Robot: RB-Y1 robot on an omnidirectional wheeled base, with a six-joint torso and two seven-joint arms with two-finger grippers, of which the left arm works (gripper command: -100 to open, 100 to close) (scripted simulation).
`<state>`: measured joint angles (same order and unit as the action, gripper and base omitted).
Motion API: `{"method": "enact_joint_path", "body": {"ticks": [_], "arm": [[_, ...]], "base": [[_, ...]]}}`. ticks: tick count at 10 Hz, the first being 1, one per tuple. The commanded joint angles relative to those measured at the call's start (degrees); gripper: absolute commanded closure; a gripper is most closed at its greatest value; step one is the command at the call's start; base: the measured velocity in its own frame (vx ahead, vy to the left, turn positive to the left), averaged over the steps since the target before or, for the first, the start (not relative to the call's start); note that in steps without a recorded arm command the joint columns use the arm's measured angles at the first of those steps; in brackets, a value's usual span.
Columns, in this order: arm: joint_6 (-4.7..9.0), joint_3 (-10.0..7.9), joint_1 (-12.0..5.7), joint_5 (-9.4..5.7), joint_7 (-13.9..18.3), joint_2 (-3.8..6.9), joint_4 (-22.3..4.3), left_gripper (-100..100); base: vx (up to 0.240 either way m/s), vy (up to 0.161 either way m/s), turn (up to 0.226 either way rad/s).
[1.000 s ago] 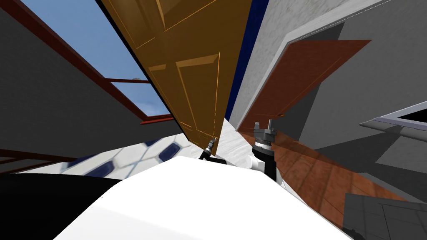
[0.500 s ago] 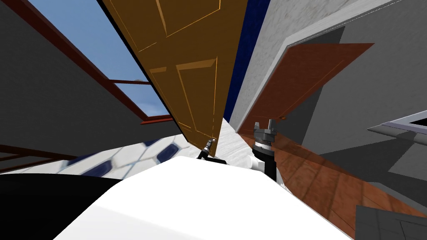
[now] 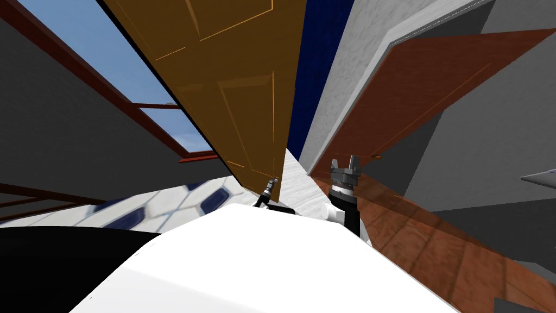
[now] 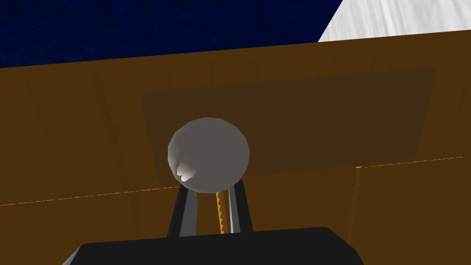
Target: Push the door open
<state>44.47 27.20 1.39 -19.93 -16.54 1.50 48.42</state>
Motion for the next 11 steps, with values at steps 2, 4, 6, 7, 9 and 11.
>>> {"method": "enact_joint_path", "body": {"ticks": [2, 4, 6, 7, 9, 11], "arm": [[0.02, -2.02, -0.33, -0.44, 0.15, -1.25, -0.33, 100], [0.17, -3.21, -0.58, -0.68, 0.18, -2.64, -0.59, 100], [0.62, -4.98, -0.96, -1.25, -0.05, -0.55, -1.12, 100], [0.35, -3.91, -0.17, -1.1, -0.11, 0.34, -0.09, -100], [0.3, -3.55, 0.11, -1.12, -0.2, 0.69, 0.19, -100], [0.23, -3.05, 0.5, -1.15, -0.33, 0.34, 0.6, -100]], "base": [[0.121, -0.157, 0.074], [0.136, -0.11, 0.079], [0.089, -0.052, 0.049], [-0.05, -0.032, 0.047], [-0.193, 0.037, -0.006], [-0.197, 0.025, 0.038]]}}
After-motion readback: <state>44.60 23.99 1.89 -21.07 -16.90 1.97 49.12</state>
